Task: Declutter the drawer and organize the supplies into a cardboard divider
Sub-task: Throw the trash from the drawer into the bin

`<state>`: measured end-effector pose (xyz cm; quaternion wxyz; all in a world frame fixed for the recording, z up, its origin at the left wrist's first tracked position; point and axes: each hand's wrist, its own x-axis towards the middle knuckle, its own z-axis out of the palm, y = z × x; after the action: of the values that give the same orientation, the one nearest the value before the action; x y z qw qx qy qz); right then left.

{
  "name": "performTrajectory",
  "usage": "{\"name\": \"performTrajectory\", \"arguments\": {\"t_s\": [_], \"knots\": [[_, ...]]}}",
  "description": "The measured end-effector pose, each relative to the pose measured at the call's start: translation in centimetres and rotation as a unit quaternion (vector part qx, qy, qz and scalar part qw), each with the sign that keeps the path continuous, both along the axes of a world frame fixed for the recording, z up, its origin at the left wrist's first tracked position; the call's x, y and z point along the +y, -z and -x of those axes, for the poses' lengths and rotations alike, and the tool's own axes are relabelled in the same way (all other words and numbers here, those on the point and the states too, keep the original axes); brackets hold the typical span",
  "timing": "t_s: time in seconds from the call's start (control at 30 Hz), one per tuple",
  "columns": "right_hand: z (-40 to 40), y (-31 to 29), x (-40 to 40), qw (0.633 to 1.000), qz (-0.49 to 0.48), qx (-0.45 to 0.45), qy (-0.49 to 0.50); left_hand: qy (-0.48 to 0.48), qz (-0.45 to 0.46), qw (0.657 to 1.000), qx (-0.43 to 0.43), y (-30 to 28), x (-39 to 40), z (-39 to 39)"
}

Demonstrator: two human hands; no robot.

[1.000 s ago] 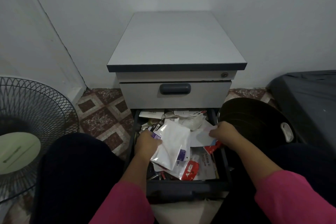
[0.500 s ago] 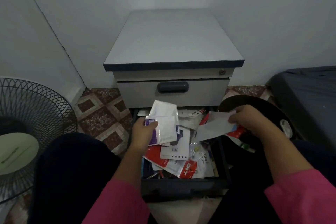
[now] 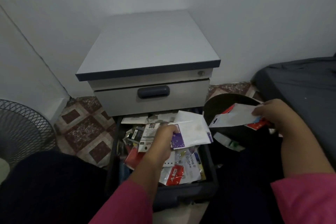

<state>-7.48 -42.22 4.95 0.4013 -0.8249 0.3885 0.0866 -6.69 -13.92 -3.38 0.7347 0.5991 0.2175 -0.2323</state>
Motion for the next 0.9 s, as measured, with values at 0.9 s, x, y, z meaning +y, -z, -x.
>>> {"name": "performTrajectory", "arguments": {"t_s": [0.9], "knots": [[-2.2,3.6,5.1,0.984,0.005,0.070,-0.165,-0.004,-0.070,0.993,-0.095,0.6,2.8,-1.8]]}}
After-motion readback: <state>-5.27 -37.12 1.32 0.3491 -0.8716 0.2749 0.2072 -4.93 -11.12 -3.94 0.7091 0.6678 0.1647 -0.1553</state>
